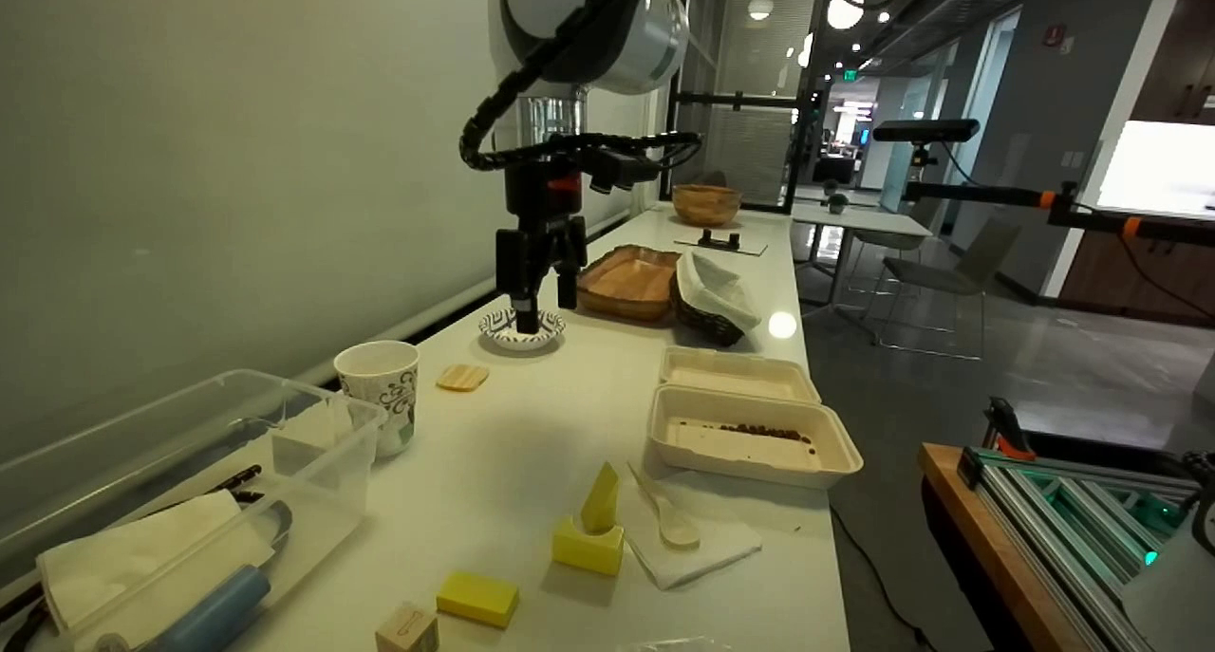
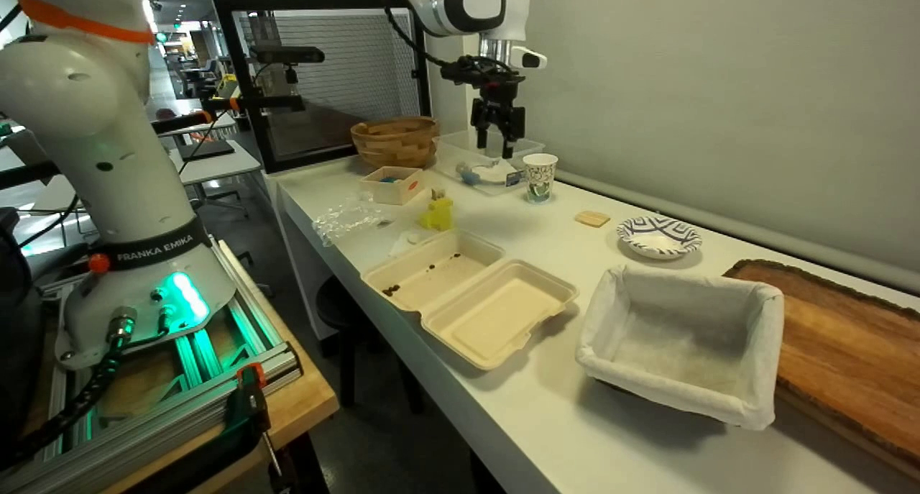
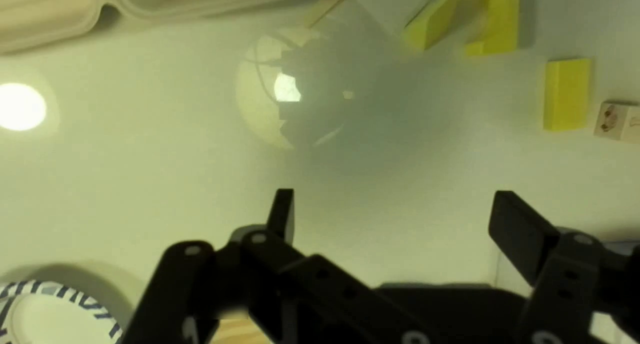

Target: Move the takeaway pack closer to the edge and move the small beige object closer to the wall

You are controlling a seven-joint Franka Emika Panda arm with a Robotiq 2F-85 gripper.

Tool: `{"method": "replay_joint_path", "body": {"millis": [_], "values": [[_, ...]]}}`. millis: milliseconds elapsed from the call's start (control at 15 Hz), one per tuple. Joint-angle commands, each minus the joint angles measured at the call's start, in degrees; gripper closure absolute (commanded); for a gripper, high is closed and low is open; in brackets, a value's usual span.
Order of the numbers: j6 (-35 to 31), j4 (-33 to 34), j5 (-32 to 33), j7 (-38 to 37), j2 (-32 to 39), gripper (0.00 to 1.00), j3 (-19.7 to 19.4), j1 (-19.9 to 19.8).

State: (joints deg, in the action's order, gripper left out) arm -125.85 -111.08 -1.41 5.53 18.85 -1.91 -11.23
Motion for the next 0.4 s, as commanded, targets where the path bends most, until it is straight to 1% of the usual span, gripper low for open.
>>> {"method": "replay_joint_path", "body": {"millis": [0, 133, 333], "values": [[-0.1, -2.7, -0.4, -1.0, -2.3, 0.0, -1.2, 1.7], [-0.7, -7.1, -0.4, -2.2, -6.1, 0.0, -1.3, 2.4], [-0.9, -9.2, -0.3, -2.4, -8.0, 0.0, -1.6, 2.5]]}}
